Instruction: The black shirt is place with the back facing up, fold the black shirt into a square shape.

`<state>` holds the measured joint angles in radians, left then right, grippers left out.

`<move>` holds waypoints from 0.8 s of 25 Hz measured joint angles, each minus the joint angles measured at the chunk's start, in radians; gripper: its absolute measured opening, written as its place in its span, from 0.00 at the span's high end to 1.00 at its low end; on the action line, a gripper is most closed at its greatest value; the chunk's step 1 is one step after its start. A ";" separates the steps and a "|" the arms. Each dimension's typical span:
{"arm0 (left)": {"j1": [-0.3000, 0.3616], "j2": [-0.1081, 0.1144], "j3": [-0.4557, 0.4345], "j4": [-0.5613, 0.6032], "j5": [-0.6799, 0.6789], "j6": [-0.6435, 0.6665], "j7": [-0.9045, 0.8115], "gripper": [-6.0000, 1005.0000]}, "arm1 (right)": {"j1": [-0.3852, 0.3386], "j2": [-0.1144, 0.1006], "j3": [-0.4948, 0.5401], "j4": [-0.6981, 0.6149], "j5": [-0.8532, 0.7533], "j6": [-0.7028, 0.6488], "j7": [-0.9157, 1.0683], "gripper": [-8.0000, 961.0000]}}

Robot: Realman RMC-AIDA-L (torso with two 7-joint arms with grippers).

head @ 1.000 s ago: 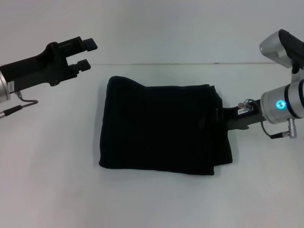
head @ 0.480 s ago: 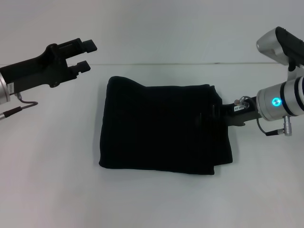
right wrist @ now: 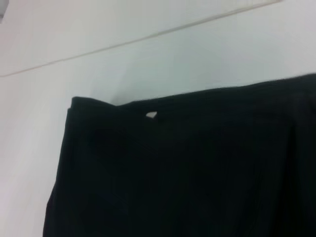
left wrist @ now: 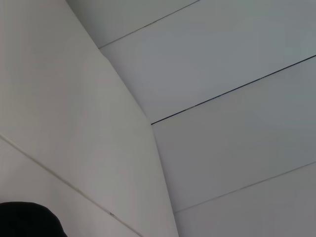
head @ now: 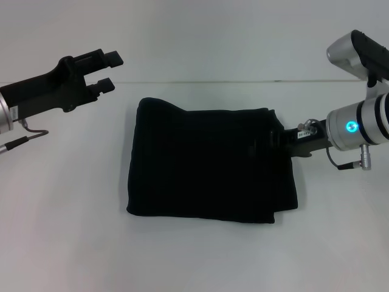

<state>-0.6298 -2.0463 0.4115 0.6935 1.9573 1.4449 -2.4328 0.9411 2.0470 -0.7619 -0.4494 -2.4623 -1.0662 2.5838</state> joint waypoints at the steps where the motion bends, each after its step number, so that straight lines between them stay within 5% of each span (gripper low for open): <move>1: 0.000 0.000 0.000 0.000 0.000 0.000 0.000 0.27 | 0.000 0.000 0.000 0.000 0.005 0.002 -0.002 0.58; 20: -0.007 0.000 0.000 -0.002 0.000 -0.021 0.000 0.27 | -0.010 0.009 -0.015 0.021 0.011 0.015 -0.013 0.58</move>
<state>-0.6370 -2.0463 0.4115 0.6917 1.9573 1.4239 -2.4329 0.9314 2.0560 -0.7771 -0.4284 -2.4516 -1.0507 2.5704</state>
